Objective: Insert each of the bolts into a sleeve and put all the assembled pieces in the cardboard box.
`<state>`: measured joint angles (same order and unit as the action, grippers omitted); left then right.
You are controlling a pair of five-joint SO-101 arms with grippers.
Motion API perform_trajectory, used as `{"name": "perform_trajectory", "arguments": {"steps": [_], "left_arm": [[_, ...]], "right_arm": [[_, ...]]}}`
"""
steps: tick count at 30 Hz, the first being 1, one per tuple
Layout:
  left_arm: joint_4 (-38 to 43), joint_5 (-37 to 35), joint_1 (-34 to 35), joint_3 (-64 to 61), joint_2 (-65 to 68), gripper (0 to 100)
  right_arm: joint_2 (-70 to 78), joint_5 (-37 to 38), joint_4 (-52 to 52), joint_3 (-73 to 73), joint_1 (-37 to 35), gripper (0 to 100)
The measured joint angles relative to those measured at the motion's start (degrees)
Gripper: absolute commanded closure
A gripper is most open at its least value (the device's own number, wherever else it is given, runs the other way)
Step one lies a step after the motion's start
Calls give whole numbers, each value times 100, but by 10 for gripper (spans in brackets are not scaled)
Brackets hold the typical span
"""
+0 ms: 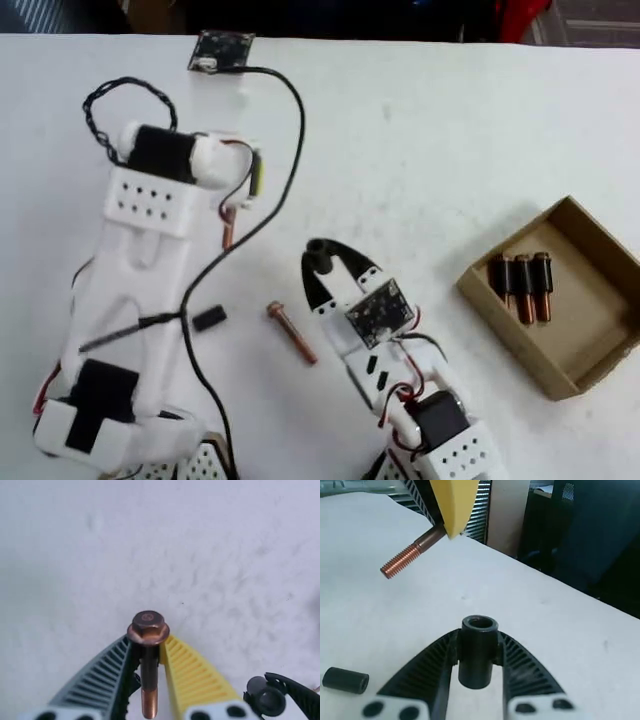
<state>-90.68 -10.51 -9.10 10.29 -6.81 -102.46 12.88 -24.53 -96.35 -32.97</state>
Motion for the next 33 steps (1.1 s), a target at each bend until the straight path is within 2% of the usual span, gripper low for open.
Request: {"name": "perform_trajectory", "arguments": {"steps": [7, 13, 16, 25, 28, 33], "left_arm": [[0, 0, 0, 0, -642, 977], [220, -9, 0, -730, -1530, 977], [800, -9, 0, -1574, -2154, 977], [3552, 0, -422, -4703, -4607, 976], [4149, 0, -624, -5187, -5327, 976], [4457, 0, -800, -5231, -5802, 976]], "right_arm": [[0, -79, 404, 0, -62, 981], [0, -1011, 457, 0, -308, 981], [0, -1108, 457, 0, -316, 981], [0, -1125, 387, 0, -316, 981], [0, -1125, 378, 0, -325, 981], [0, -1125, 378, 0, -325, 981]]}}
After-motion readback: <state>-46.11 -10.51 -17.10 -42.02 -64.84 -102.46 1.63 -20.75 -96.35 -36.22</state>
